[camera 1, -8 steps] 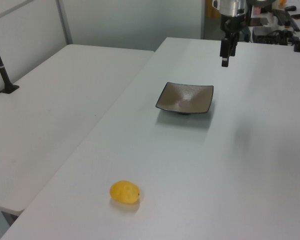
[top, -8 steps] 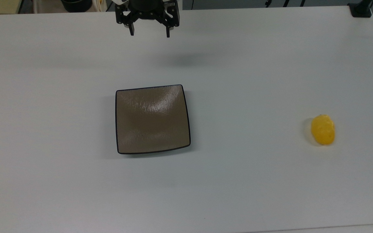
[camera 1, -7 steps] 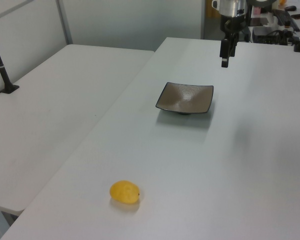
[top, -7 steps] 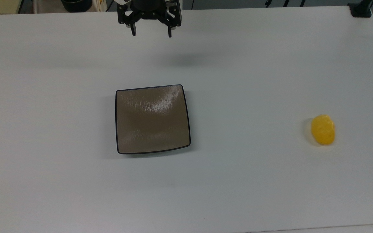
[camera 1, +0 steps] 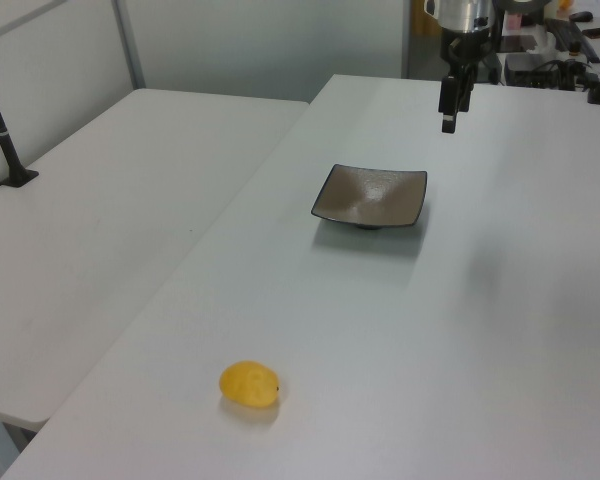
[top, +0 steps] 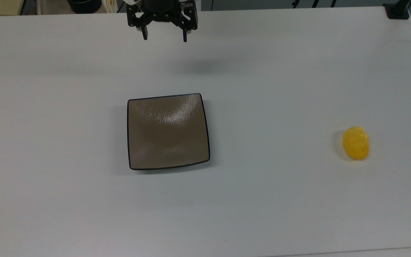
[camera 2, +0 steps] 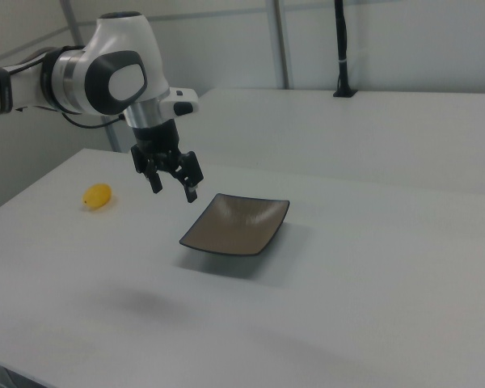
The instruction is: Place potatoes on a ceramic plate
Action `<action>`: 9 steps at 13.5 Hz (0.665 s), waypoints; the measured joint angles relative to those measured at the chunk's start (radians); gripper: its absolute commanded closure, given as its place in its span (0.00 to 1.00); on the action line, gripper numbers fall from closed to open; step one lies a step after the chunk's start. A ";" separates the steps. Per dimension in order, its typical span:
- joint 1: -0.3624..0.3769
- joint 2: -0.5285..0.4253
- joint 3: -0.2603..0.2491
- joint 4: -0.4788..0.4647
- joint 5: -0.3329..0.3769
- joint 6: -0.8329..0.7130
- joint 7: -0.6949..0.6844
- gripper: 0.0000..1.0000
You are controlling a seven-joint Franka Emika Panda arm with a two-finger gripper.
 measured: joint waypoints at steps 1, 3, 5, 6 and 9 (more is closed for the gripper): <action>0.000 0.000 0.000 0.000 0.000 0.000 0.000 0.00; 0.003 0.000 0.000 0.000 0.001 0.000 0.001 0.00; 0.014 0.000 -0.001 0.000 0.024 0.000 0.041 0.00; 0.021 0.000 -0.001 0.000 0.043 0.002 0.080 0.00; 0.066 0.011 0.004 0.000 0.098 0.089 0.186 0.00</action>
